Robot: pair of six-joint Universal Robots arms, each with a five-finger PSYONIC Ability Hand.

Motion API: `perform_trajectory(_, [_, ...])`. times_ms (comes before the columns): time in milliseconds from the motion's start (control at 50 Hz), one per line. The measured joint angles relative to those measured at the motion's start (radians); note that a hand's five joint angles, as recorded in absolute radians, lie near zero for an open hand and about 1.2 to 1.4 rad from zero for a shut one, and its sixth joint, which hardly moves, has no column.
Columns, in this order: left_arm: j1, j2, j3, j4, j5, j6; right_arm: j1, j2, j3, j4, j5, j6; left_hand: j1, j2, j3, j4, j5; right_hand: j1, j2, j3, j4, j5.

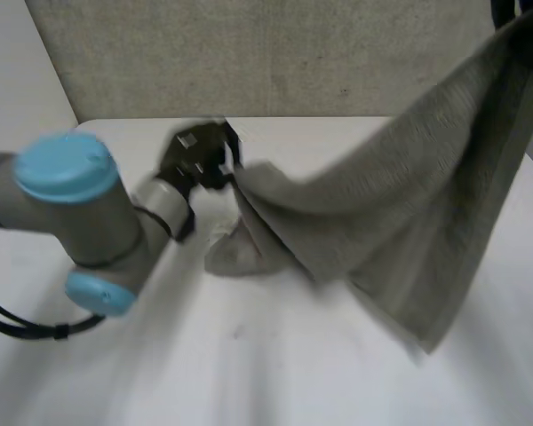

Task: Fold the towel.

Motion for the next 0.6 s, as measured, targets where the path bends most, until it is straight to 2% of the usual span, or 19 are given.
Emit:
perform_trajectory(80, [0.044, 0.074, 0.070, 0.068, -0.067, -0.009, 0.006, 0.054, -0.023, -0.187, 0.035, 0.026, 0.000, 0.000, 0.000, 0.000, 0.003, 0.000, 0.000, 0.000, 0.000, 0.000])
perform_trajectory(140, [0.070, 0.141, 0.150, 0.139, -0.106, -0.029, 0.015, 0.097, -0.035, -0.426, 0.098, 0.073, 0.001, 0.001, 0.001, 0.000, 0.004, 0.000, 0.000, 0.000, 0.000, 0.000])
perform_trajectory(240, [0.079, 0.208, 0.224, 0.186, -0.120, -0.065, 0.030, 0.141, -0.023, -0.746, 0.185, 0.159, 0.004, 0.001, 0.001, 0.000, 0.004, 0.000, 0.000, 0.000, 0.000, 0.000])
perform_trajectory(280, [0.077, 0.229, 0.213, 0.181, -0.118, -0.075, 0.035, 0.155, -0.004, -0.824, 0.203, 0.194, 0.005, 0.001, 0.001, 0.000, 0.009, 0.000, -0.001, 0.000, 0.000, 0.000])
perform_trajectory(360, [0.072, 0.260, 0.118, 0.144, -0.113, -0.078, 0.039, 0.175, 0.042, -0.847, 0.193, 0.231, 0.005, 0.001, 0.001, 0.000, 0.009, 0.000, 0.000, 0.000, 0.000, 0.000])
perform_trajectory(440, [0.069, 0.289, -0.055, 0.098, -0.107, -0.073, 0.038, 0.206, 0.102, -0.763, 0.132, 0.241, 0.006, 0.001, 0.001, 0.001, 0.009, 0.000, 0.000, 0.003, 0.000, 0.000])
perform_trajectory(520, [0.065, 0.303, -0.295, 0.070, -0.102, -0.068, 0.031, 0.288, 0.183, -0.591, 0.021, 0.214, 0.009, 0.001, 0.002, 0.001, 0.009, 0.000, 0.000, 0.003, 0.000, 0.003])
perform_trajectory(600, [0.057, 0.290, -0.486, 0.064, -0.099, -0.064, 0.026, 0.410, 0.260, -0.422, -0.042, 0.116, 0.014, 0.001, 0.002, 0.001, 0.010, 0.000, 0.000, 0.003, 0.000, 0.003])
